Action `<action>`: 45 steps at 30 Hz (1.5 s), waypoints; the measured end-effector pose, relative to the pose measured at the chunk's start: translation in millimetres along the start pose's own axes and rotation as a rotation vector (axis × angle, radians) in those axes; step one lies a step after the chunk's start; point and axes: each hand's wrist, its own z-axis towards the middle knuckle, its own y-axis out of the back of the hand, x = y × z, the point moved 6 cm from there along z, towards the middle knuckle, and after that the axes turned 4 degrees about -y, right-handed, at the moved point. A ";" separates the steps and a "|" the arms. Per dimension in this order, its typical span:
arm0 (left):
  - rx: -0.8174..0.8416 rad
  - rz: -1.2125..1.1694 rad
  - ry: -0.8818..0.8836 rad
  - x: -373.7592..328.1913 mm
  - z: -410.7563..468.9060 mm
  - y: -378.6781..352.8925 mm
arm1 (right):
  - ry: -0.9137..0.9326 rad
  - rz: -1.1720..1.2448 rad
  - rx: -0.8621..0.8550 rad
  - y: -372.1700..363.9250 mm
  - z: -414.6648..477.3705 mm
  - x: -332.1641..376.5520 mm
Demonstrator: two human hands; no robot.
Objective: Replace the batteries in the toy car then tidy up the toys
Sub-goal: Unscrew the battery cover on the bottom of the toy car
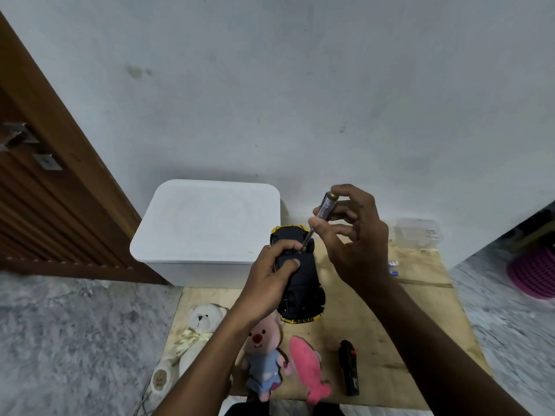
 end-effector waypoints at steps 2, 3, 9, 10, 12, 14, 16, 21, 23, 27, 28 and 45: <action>-0.014 0.002 -0.011 -0.4 0.3 0.0 | -0.003 0.007 -0.022 1.5 0.5 -0.4; -0.017 0.006 -0.014 -0.2 0.2 0.2 | 0.016 0.004 -0.031 1.9 -0.1 0.6; -0.023 0.021 -0.023 2.3 -0.1 3.1 | 0.067 0.021 -0.078 3.2 -1.9 2.2; -0.022 0.024 -0.024 2.2 -0.4 3.4 | 0.074 0.031 -0.060 2.0 -2.3 3.3; -0.026 0.024 -0.023 1.3 -1.3 4.1 | 0.087 0.037 -0.021 -1.3 -3.1 4.7; -0.028 0.024 -0.021 1.2 -2.5 5.2 | 0.066 0.051 0.006 -3.5 -4.1 3.1; -0.022 0.032 -0.022 0.3 -3.9 5.4 | 0.059 0.059 0.006 -4.5 -5.5 3.2; -0.026 0.026 -0.033 -2.3 -5.5 5.6 | 0.134 0.026 -0.084 -3.7 -4.5 12.1; -0.024 0.031 -0.036 -2.8 -5.5 4.8 | 0.117 0.008 -0.073 -3.7 -3.1 9.6; -0.023 0.023 -0.028 -0.8 -5.4 2.7 | 0.081 -0.013 -0.009 -8.2 -5.1 6.1; -0.024 0.020 -0.027 0.3 -5.6 2.6 | 0.072 -0.002 -0.010 -8.4 -5.5 5.9; -0.043 0.021 -0.043 0.9 -8.0 7.0 | 0.128 0.056 0.073 -9.0 -8.9 12.5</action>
